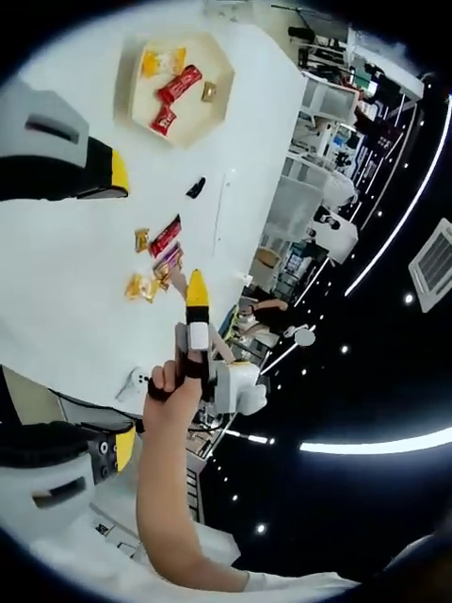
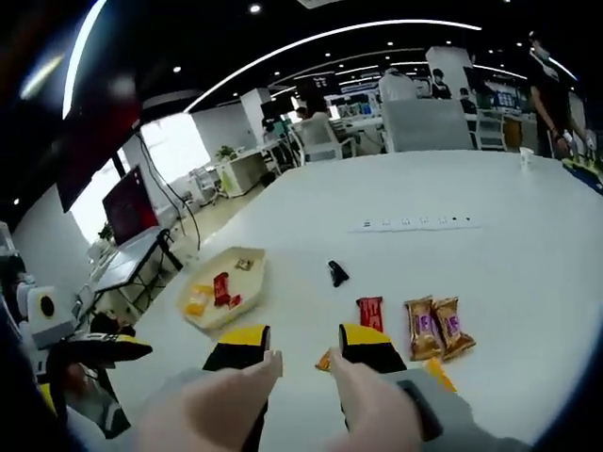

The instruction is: Place the target food into the container with the food tongs after gripping and lifting it, then release it inside without dropping or visibly crushing the food.

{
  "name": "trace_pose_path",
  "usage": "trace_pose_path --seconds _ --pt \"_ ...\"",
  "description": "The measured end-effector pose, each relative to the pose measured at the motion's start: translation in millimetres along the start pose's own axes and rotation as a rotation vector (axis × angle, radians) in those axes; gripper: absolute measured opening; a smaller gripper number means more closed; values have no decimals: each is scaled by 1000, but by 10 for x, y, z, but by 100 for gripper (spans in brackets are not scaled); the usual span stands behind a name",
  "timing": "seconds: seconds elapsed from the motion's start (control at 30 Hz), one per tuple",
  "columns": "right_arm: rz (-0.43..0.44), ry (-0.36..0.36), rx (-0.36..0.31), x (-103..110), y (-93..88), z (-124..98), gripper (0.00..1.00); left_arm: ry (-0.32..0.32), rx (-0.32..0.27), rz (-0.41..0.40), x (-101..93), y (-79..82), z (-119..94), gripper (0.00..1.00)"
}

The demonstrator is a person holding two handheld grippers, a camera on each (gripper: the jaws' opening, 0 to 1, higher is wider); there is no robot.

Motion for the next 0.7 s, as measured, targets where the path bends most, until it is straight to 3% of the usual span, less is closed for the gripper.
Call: trace_pose_path --seconds 0.07,0.27,0.53,0.7 --pt "-36 46 9 0 23 65 29 24 21 -19 45 -5 -15 99" --pt "-62 69 62 -141 19 143 29 89 4 -36 142 6 -20 99" --pt "-124 138 116 -233 -89 316 29 116 9 -15 207 -59 -17 99" --pt "-133 137 133 -242 -126 316 29 105 27 -13 194 -89 -1 99"
Point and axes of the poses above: the point that each gripper's makers call its tool centre point, and the gripper's own axes: z roughly forward along the fingers, x roughly to its left, y roughly out of its top, the point moved 8 cm from there along -z, roughly backward along the fingers, and after that the axes turned 10 degrees about z, right-handed, at the moved point
